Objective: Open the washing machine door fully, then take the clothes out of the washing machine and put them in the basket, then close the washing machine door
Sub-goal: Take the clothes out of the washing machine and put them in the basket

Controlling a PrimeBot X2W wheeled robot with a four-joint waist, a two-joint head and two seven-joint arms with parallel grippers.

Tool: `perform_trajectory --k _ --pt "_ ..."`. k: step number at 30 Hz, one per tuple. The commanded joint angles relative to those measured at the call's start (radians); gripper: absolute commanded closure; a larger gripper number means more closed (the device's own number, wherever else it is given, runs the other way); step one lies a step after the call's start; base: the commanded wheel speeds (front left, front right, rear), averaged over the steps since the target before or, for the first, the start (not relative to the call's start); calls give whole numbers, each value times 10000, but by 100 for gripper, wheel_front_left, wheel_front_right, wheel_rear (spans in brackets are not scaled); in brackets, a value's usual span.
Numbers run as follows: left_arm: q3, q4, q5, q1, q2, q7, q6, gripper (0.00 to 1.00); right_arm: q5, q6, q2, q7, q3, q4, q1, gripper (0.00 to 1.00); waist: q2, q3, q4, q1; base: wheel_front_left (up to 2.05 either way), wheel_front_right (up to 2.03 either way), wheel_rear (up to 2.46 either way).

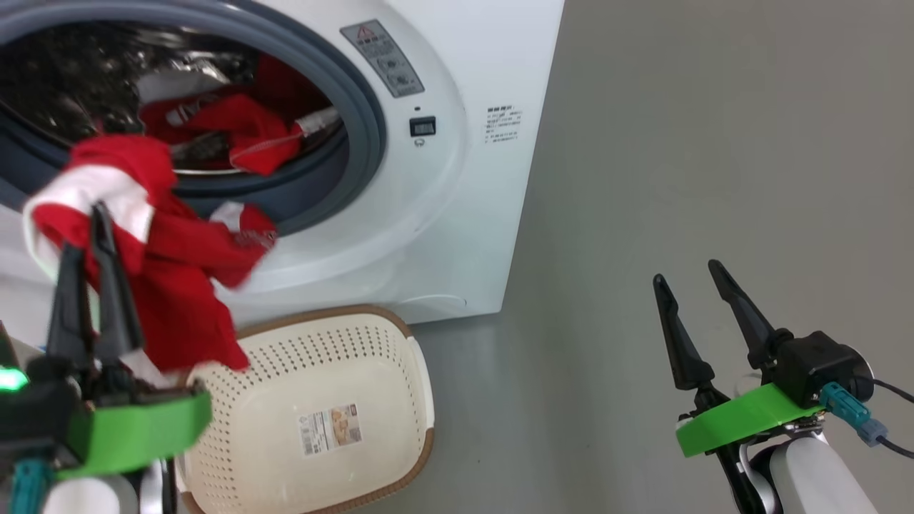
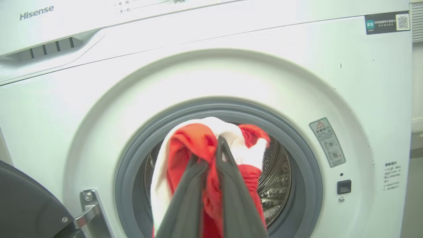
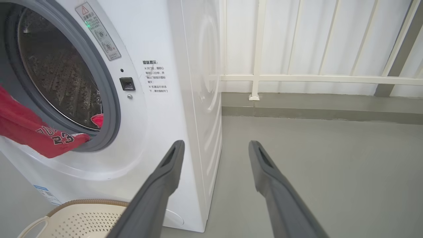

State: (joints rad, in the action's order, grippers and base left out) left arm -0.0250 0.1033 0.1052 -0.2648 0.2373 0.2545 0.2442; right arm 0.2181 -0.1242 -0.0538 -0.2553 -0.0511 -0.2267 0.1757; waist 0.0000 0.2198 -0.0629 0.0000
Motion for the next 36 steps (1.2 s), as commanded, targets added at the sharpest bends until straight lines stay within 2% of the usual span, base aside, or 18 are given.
perform_trajectory --k 1,6,9,15,20,23,31,36 --pt "346 354 -140 37 232 72 -63 100 -46 -65 16 -65 -259 213 -19 0 0 -235 26 0 0 0 0" --pt "210 1113 -266 708 -18 72 -192 100 -47 -65 19 -65 -226 214 -129 0 0 -401 73 0 0 0 0" --pt "-4 1429 -257 991 -210 72 -416 100 -41 -65 21 -65 -252 229 -217 0 0 -440 147 0 0 0 0" --pt "-107 285 343 1508 -1015 72 -907 100 -13 -65 24 -65 -424 258 -202 0 0 -232 88 0 0 0 0" --pt "3 -1852 1412 1435 -1529 72 -1568 100 22 -65 -35 -65 -453 237 -149 0 0 81 -27 0 0 0 0" --pt "227 -3361 1843 926 -1647 72 -1931 100 39 -65 -59 -65 -460 254 -90 0 0 344 -97 0 0 0 0" --pt "511 -7083 2365 -729 -1791 66 -2605 100 37 -65 -132 -65 -470 342 207 0 0 1088 -285 0 0 0 0" --pt "452 -9619 2933 -2232 -1829 -481 -2905 100 30 -65 -218 -65 -385 417 384 0 0 1621 -268 0 0 0 0"
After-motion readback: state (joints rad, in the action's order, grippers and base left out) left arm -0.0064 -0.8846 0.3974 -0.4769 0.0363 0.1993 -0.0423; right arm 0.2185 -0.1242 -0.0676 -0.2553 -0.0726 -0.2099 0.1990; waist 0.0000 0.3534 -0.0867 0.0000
